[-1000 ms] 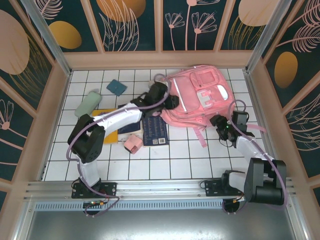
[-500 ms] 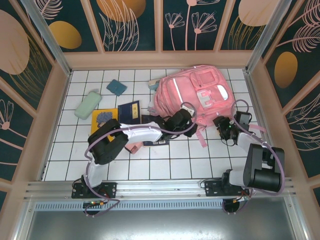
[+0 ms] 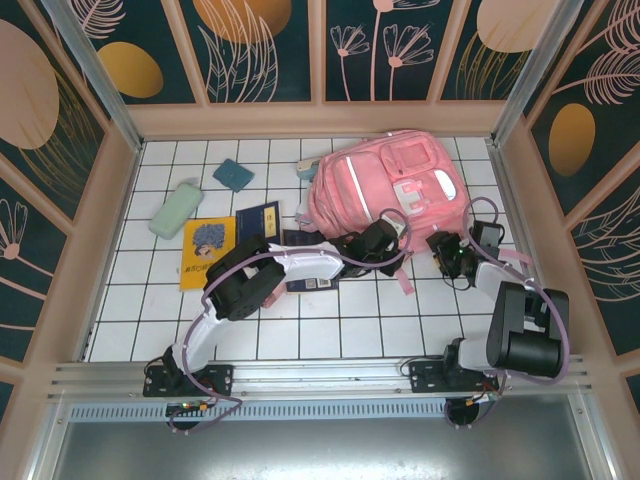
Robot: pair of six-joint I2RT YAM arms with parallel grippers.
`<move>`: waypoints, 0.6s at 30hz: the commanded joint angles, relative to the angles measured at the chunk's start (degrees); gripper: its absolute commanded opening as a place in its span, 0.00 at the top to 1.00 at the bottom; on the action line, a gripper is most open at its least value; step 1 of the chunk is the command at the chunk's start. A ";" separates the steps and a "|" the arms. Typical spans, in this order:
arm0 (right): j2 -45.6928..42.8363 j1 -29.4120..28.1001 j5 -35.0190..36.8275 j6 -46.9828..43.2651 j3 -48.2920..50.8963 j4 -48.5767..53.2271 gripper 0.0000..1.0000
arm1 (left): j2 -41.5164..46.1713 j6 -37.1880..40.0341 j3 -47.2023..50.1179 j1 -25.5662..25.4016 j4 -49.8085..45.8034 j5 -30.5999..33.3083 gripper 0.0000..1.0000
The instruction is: Pack the student bag
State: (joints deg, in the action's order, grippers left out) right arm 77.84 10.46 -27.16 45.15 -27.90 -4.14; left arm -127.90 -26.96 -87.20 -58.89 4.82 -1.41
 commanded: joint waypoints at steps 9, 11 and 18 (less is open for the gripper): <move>4.05 0.34 -2.93 1.12 -1.19 -4.45 0.53 | -5.01 2.68 -5.72 -0.40 -4.28 -2.38 0.79; 5.27 0.29 -3.75 2.17 -1.04 -5.96 0.53 | -5.64 2.90 -6.30 -0.35 -4.47 -1.60 0.78; 7.14 0.22 -5.19 2.75 -1.18 -8.67 0.55 | -8.06 3.69 -9.94 -0.37 -6.09 -0.78 0.76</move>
State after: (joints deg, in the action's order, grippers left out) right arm 84.44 10.46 -30.46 47.11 -28.03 -10.22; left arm -133.97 -24.71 -94.83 -58.94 0.38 -2.87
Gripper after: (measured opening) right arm 0.455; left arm 0.240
